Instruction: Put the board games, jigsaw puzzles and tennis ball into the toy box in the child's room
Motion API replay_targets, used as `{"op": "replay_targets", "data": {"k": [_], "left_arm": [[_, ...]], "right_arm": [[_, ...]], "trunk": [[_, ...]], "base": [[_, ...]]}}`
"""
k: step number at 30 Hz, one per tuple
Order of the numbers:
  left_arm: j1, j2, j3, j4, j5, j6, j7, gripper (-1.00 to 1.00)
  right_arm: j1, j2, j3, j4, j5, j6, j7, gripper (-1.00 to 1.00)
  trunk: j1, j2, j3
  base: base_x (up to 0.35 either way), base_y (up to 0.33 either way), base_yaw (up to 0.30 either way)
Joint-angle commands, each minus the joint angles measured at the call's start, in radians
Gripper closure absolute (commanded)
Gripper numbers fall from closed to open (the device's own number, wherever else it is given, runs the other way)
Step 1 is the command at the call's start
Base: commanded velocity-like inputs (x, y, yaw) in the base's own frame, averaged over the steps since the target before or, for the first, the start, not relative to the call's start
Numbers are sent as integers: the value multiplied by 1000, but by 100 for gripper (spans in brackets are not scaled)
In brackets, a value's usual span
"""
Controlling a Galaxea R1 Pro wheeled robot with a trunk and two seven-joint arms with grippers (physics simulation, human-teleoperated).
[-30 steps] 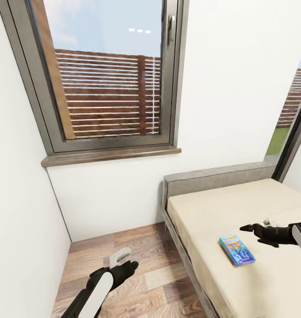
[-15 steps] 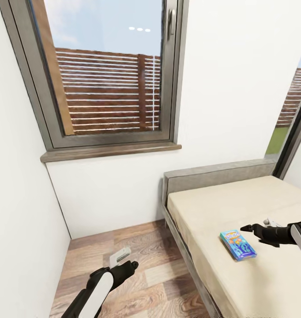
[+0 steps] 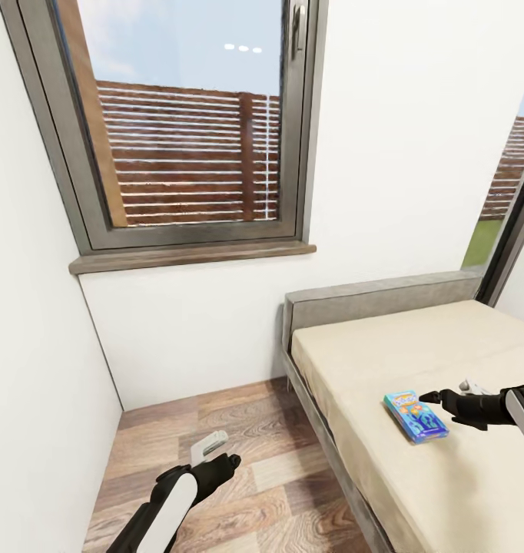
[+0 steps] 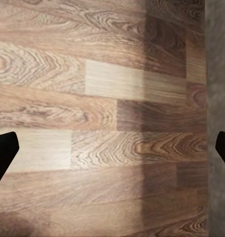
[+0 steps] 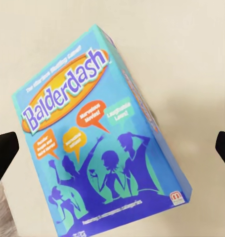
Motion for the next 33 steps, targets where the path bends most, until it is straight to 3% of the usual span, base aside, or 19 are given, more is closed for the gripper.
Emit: {"op": "replay_targets", "data": {"k": [1,22,25,33], "left_arm": [[-1,1,-2,-1,11,0,10,-100],[-1,5,-3,-1,10,0,10,-100],[6,-2,-4,16,26,-17,-7,-100],[6,-2,-4,20,26,-61,-52,-100]], "right_arm": [[-1,0,-4,-1,-4,8,0,-100],[4,5,1,-5,2,12,-2,-100],[21,20,-16,-22,-13,-5,-19,-100],[38,20,-58,-67,-13,-50,-36,-100]], "trunk": [[0,-1,-1],[0,-1,-1],[0,-1,-1],[0,-1,-1]], "base": [[0,0,0],[0,0,57],[0,0,0],[0,0,0]]}}
